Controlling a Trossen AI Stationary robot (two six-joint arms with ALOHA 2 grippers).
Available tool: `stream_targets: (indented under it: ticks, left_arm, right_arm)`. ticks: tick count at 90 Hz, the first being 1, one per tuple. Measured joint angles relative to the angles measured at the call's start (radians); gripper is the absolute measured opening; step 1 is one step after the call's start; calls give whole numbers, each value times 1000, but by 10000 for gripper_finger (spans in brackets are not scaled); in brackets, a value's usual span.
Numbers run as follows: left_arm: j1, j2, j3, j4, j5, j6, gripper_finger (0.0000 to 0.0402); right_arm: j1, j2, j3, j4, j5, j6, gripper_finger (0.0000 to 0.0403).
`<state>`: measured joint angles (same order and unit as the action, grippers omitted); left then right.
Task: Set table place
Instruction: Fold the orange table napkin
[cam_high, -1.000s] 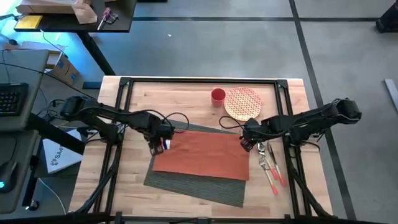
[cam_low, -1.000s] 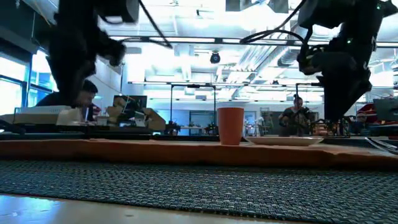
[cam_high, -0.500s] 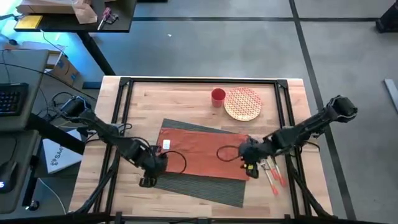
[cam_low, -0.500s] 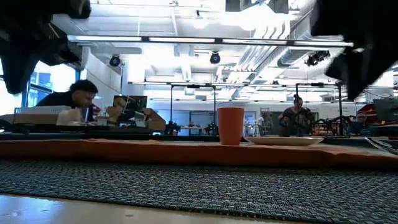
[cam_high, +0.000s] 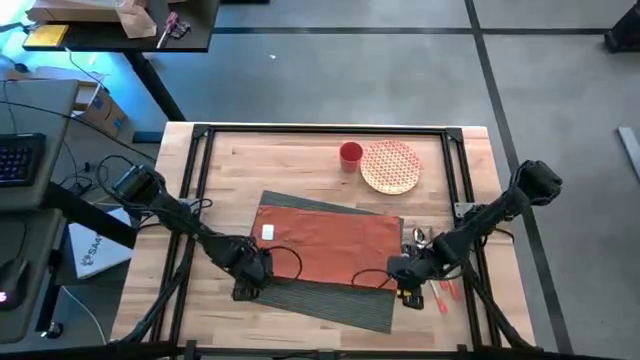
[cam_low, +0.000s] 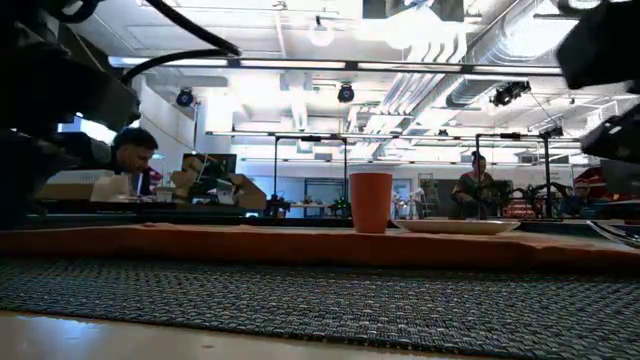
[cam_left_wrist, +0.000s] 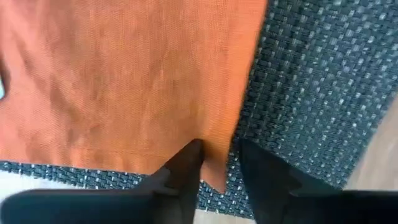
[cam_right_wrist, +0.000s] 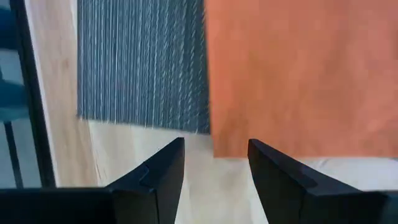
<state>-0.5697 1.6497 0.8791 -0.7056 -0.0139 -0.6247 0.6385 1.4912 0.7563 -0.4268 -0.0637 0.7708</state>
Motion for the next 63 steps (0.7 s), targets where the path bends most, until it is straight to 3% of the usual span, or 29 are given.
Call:
stream_targets:
  ticks: [20, 32, 47, 63]
  left_arm:
    - [2, 0, 0, 3, 0, -3, 5]
    - [11, 0, 0, 4, 2, -7, 2]
    - [27, -32, 29, -36, 7, -16, 0]
    - [27, -106, 144, -203, -51, -55, 0]
  right_arm:
    - [34, 95, 0, 27, 36, -38, 150]
    - [31, 146, 6, 13, 56, 14, 109]
    - [28, 132, 30, -29, 55, 37, 16]
    - [27, 47, 161, -265, 89, 65, 1]
